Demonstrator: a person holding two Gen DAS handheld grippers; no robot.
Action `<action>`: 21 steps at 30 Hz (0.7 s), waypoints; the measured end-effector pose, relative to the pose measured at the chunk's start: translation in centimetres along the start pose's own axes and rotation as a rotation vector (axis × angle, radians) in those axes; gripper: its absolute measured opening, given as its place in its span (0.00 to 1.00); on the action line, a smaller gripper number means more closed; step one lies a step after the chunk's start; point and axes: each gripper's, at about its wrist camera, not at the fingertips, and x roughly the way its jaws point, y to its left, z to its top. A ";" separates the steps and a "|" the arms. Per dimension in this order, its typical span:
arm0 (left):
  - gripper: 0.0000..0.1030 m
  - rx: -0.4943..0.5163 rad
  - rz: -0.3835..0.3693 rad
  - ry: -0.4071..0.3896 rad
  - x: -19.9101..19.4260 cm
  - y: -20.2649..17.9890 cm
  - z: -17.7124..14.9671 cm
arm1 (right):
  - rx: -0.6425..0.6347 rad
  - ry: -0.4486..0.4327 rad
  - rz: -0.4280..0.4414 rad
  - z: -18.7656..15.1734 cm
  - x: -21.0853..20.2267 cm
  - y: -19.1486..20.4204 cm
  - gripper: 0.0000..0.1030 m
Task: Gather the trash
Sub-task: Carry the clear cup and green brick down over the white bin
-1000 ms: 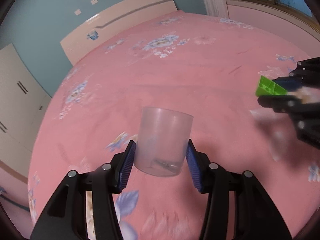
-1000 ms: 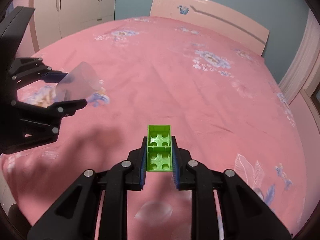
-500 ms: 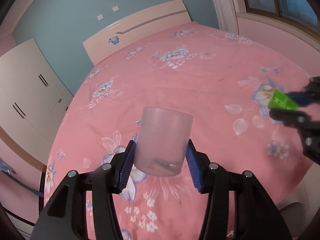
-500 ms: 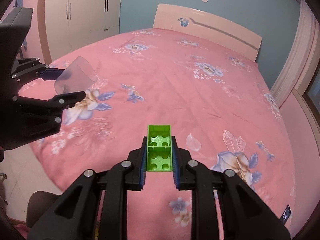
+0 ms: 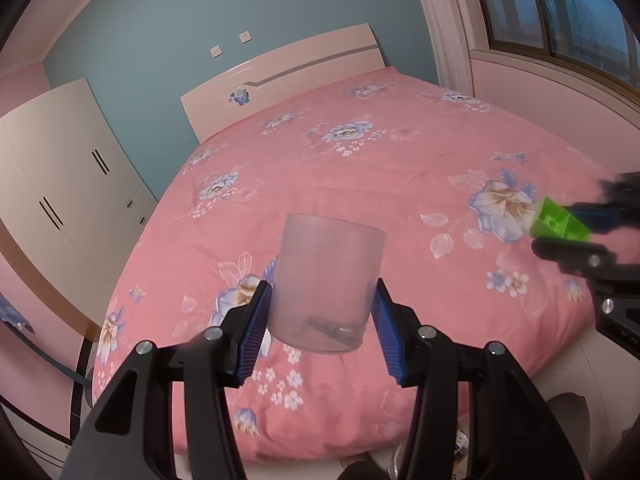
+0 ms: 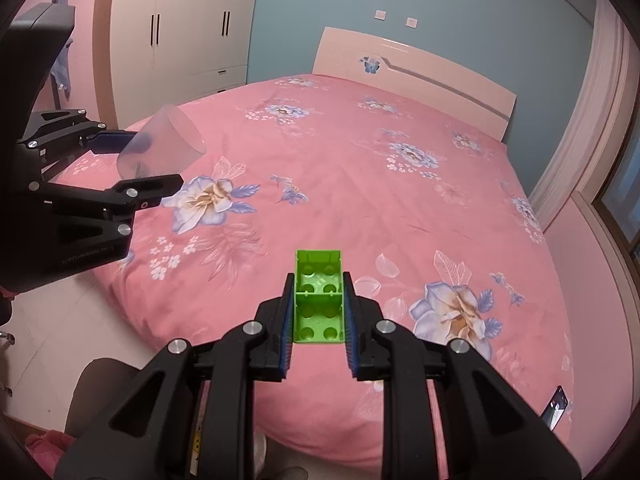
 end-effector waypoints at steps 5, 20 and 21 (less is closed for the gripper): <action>0.51 -0.004 -0.024 0.019 -1.1 -0.6 -2.4 | -0.011 0.016 0.016 -2.1 -1.0 1.8 0.22; 0.51 -0.035 -0.092 0.155 2.2 -3.0 -10.5 | -0.021 0.120 0.097 -8.9 2.4 6.0 0.22; 0.51 -0.038 -0.097 0.165 2.5 -3.2 -11.0 | -0.019 0.127 0.101 -9.2 2.7 6.1 0.22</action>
